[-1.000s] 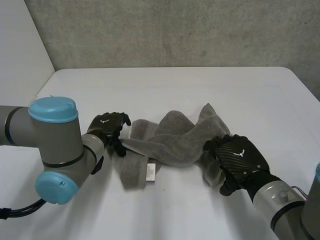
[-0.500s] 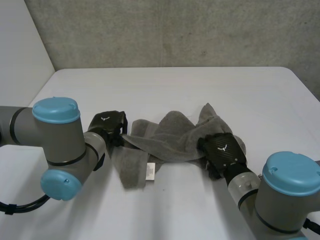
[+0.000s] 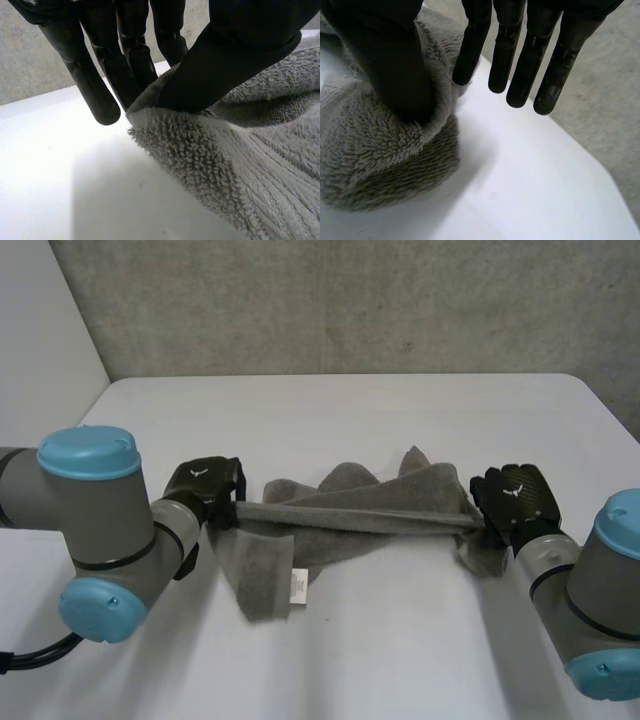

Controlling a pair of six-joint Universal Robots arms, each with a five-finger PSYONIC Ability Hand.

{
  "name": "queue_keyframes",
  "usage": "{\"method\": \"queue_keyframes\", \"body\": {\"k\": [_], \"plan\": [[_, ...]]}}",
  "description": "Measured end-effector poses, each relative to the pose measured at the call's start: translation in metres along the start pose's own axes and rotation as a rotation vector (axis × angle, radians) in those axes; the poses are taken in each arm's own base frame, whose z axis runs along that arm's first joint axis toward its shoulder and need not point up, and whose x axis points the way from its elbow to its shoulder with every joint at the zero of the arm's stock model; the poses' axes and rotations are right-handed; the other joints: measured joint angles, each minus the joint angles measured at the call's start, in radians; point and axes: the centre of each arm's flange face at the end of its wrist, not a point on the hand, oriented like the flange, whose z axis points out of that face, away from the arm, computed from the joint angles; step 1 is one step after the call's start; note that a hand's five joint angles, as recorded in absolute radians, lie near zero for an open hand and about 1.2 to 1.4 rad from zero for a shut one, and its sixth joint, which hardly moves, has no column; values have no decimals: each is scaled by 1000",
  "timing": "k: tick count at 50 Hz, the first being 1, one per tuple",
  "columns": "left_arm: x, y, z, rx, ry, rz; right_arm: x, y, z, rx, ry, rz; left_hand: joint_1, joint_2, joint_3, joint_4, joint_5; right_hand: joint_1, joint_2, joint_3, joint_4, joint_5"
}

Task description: Fold the towel.

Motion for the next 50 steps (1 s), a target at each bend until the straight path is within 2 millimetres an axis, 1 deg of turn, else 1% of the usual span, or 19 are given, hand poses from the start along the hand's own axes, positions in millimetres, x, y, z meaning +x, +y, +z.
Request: {"method": "queue_keyframes", "body": {"k": [7,12,19,23,32,35,36,37,38,40,44,50], "plan": [[0,4,0,-12,1,0,-4,0,1,-32,-32,66,0,0,0,0,0,-13,-10,-11,-11,-13],[0,6,-1,-17,2,1,-3,-6,3,-48,-57,171,0,0,0,0,0,-74,-64,-64,-64,-64],[0,8,1,-20,2,1,-8,-8,4,-70,-122,276,0,0,0,0,0,-94,-81,-82,-83,-85],[0,10,2,-22,1,1,-10,-7,8,-77,-143,303,0,0,0,0,0,-82,-79,-78,-76,-80],[1,10,8,-1,4,1,-10,-5,18,-78,-143,307,0,-1,-1,0,0,-103,-88,-90,-90,-91],[1,8,9,15,7,1,-9,-8,19,-76,-142,307,-50,-81,-79,-69,-52,-186,-167,-161,-161,-163],[1,6,9,22,8,1,-9,-9,19,-76,-142,308,-182,-196,-194,-196,-186,-199,-179,-176,-173,-175],[1,6,9,22,8,1,-9,-9,19,-76,-142,308,-182,-196,-194,-196,-186,-199,-179,-176,-173,-175],[1,4,8,31,10,1,-8,-12,19,-77,-143,314,-267,-284,-282,-284,-271,-220,-196,-193,-193,-195],[2,2,8,38,12,1,-7,-15,19,-78,-145,322,-324,-348,-343,-346,-333,-220,-196,-193,-193,-195],[3,-1,7,48,30,2,-4,-21,19,-77,-145,349,-376,-402,-399,-401,-387,-233,-207,-205,-204,-209],[6,-2,9,52,56,4,-4,-26,21,-67,-144,366,-383,-408,-405,-409,-397,-228,-206,-203,-203,-207]]}}
